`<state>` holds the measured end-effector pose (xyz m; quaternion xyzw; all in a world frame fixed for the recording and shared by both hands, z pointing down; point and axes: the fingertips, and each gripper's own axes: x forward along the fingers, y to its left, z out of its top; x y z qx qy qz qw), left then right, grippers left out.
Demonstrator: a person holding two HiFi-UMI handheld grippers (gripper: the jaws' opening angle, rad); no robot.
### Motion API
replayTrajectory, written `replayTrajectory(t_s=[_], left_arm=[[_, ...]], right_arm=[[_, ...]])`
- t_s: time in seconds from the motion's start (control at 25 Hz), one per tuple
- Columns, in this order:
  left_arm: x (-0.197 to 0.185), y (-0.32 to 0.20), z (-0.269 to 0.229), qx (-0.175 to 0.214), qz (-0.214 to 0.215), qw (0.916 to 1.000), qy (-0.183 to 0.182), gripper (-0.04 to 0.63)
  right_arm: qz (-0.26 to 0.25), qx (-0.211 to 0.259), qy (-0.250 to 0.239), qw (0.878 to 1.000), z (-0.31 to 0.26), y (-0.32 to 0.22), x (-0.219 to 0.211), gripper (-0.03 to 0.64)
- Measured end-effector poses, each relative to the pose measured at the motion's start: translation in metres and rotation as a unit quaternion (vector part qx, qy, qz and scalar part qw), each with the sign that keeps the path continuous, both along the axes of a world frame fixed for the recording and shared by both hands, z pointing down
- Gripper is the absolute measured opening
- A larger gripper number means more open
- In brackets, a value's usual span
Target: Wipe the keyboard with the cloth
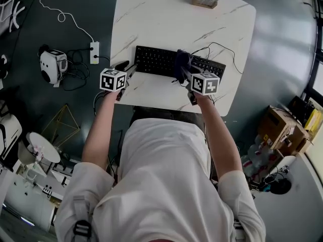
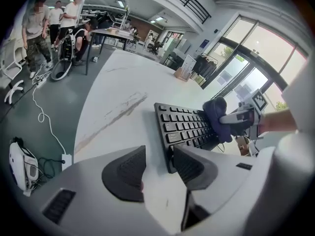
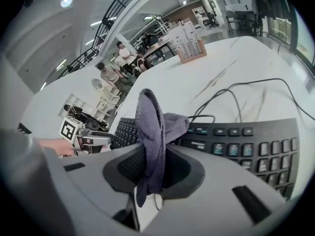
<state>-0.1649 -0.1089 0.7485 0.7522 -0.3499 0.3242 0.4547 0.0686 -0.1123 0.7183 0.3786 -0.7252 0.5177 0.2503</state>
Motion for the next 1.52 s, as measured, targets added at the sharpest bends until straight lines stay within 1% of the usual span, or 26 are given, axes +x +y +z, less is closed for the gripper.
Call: replayTrajectory(t_s=[0.28, 0.48, 0.6, 0.68, 0.8, 0.92, 1.0, 1.08, 1.12, 1.24, 1.28, 1.36, 1.44, 1.52], left_arm=[[0.001, 0.0, 0.001, -0.003, 0.007, 0.9998, -0.019, 0.184], [-0.001, 0.0, 0.0, -0.006, 0.002, 0.9998, -0.02, 0.184], [0.001, 0.0, 0.0, -0.005, 0.006, 0.9998, -0.021, 0.184], [0.002, 0.0, 0.001, -0.002, 0.011, 0.9997, -0.024, 0.184], [0.003, -0.002, -0.001, -0.002, 0.011, 0.9997, -0.022, 0.184], [0.005, -0.002, -0.009, 0.004, 0.009, 0.9999, -0.012, 0.184], [0.007, -0.003, -0.013, 0.01, 0.009, 0.9999, -0.002, 0.184], [0.009, -0.003, -0.012, 0.011, 0.011, 0.9999, 0.003, 0.184], [0.009, -0.003, -0.01, 0.009, 0.013, 0.9999, 0.004, 0.184], [0.014, 0.002, -0.005, 0.0, 0.024, 0.9997, 0.008, 0.184], [0.016, 0.004, -0.004, -0.003, 0.027, 0.9996, 0.012, 0.184], [0.02, 0.008, -0.004, -0.007, 0.03, 0.9993, 0.019, 0.184], [0.024, 0.012, -0.003, -0.011, 0.035, 0.999, 0.025, 0.184], [0.027, 0.013, -0.001, -0.011, 0.039, 0.9988, 0.026, 0.184]], right_arm=[[0.023, 0.004, 0.023, 0.999, -0.002, 0.007, 0.074, 0.097], [0.06, 0.002, 0.039, 0.997, 0.0, 0.014, 0.132, 0.097], [0.071, -0.001, 0.054, 0.996, -0.001, 0.018, 0.166, 0.096], [0.066, -0.004, 0.076, 0.995, 0.0, 0.022, 0.187, 0.095], [0.061, -0.015, 0.122, 0.991, 0.0, 0.025, 0.221, 0.095], [0.086, -0.003, 0.165, 0.982, -0.016, 0.015, 0.246, 0.095], [0.094, 0.0, 0.2, 0.975, -0.019, 0.007, 0.254, 0.095], [0.082, -0.01, 0.241, 0.967, -0.011, 0.003, 0.252, 0.095], [0.075, -0.017, 0.252, 0.965, -0.005, 0.001, 0.246, 0.095], [0.07, -0.023, 0.263, 0.962, 0.003, -0.008, 0.216, 0.095], [0.067, -0.02, 0.264, 0.962, 0.002, -0.011, 0.205, 0.095], [0.055, -0.016, 0.254, 0.966, 0.0, -0.016, 0.178, 0.094], [0.033, -0.012, 0.237, 0.971, 0.001, -0.02, 0.145, 0.094], [0.008, -0.004, 0.229, 0.973, 0.002, -0.024, 0.115, 0.094]])
